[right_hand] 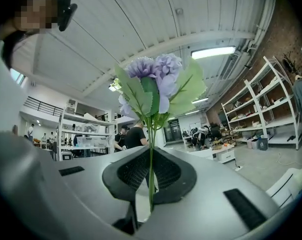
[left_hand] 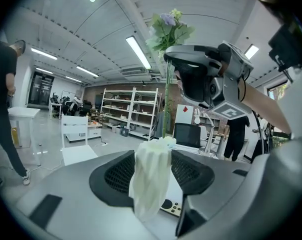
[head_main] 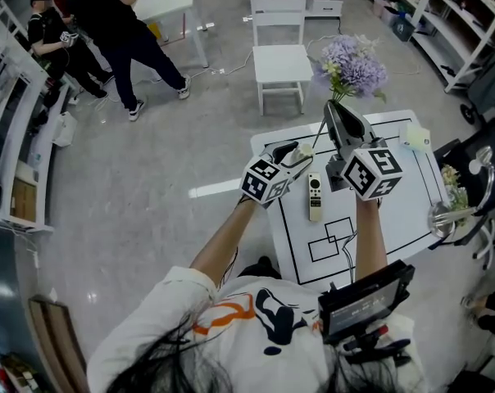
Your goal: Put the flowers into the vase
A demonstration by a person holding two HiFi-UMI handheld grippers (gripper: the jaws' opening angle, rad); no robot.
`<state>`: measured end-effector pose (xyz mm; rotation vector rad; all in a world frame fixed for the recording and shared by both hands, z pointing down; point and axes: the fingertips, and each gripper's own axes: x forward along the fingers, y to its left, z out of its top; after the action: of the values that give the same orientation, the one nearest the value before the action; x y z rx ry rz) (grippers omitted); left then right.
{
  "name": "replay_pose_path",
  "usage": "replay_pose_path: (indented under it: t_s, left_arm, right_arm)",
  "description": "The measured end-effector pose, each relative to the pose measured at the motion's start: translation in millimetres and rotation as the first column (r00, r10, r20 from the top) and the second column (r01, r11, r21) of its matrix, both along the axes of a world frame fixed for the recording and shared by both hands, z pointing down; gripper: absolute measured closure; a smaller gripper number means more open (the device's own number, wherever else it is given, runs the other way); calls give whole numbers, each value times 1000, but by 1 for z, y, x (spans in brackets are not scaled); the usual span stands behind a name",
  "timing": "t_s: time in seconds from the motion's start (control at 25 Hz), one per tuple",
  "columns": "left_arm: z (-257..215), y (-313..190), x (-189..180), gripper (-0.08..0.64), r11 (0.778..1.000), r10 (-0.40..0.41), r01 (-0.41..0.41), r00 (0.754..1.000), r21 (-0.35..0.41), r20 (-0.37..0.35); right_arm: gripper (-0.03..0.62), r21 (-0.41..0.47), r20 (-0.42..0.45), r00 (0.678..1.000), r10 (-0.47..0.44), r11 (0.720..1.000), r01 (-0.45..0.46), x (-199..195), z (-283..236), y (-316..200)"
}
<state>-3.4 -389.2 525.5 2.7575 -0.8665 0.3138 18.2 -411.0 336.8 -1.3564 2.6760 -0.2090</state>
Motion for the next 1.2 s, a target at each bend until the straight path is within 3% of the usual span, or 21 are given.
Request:
replay_pose_path:
  t_s: [0.28, 0.76, 0.96, 1.2]
  left_arm:
    - [1, -1, 1, 327, 1000, -7, 7, 1000, -7, -9]
    - [0, -1, -1, 327, 1000, -14, 13, 999, -14, -34]
    - [0, 0, -3, 327, 1000, -17, 16, 999, -8, -44]
    - [0, -2, -2, 327, 1000, -26, 26, 998, -7, -51]
  right_arm:
    - [569, -15, 13, 1000, 1, 1000, 0, -6, 19, 1]
    - [569, -160, -76, 997, -3, 987, -9, -15, 89, 4]
    - [544, -196, -201, 979, -19, 980, -21, -18, 113, 8]
    - [445, -241, -395, 916, -63, 970, -37, -15, 140, 15]
